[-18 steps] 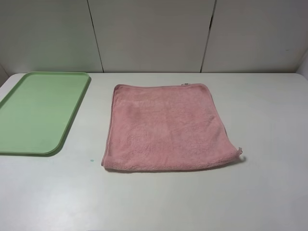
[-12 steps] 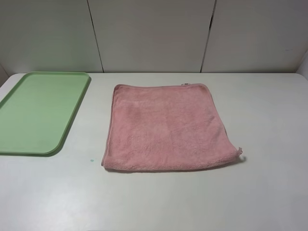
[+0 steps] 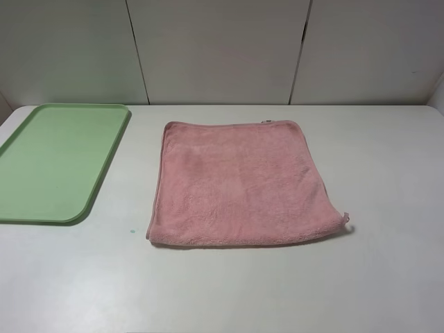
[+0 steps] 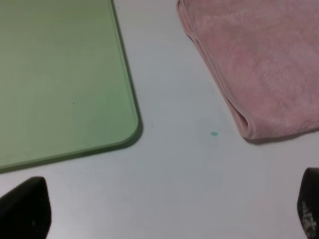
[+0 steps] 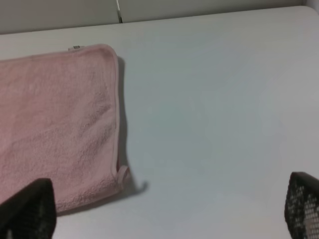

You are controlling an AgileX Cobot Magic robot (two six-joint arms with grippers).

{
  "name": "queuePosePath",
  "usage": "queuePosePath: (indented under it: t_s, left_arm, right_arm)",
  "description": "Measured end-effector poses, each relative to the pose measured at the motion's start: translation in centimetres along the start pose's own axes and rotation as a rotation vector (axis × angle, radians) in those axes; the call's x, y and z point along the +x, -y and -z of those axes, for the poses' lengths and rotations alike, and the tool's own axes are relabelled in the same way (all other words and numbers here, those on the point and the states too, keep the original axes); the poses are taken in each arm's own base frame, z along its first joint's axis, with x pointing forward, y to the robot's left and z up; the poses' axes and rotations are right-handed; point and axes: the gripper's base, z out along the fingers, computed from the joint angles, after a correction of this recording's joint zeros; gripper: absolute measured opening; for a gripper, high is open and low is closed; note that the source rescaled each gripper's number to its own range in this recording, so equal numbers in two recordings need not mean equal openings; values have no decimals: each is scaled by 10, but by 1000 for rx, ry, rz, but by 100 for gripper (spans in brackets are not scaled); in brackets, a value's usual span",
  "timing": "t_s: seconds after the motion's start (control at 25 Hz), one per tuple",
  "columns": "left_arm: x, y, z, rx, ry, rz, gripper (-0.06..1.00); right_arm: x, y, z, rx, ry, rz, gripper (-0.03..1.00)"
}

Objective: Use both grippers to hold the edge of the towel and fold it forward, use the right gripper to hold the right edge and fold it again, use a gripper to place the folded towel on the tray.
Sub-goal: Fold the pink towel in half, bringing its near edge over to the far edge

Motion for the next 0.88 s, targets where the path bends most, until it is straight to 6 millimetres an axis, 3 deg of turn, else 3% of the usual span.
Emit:
queuePosePath:
  t_s: [0.52, 0.88]
  left_arm:
    - [0, 0, 0, 0, 0, 0, 100]
    - [-1, 0, 2, 3, -17, 0, 100]
  right_arm:
    - [-1, 0, -1, 0, -8, -1, 100]
    - [-17, -3, -21, -50, -157, -26, 100]
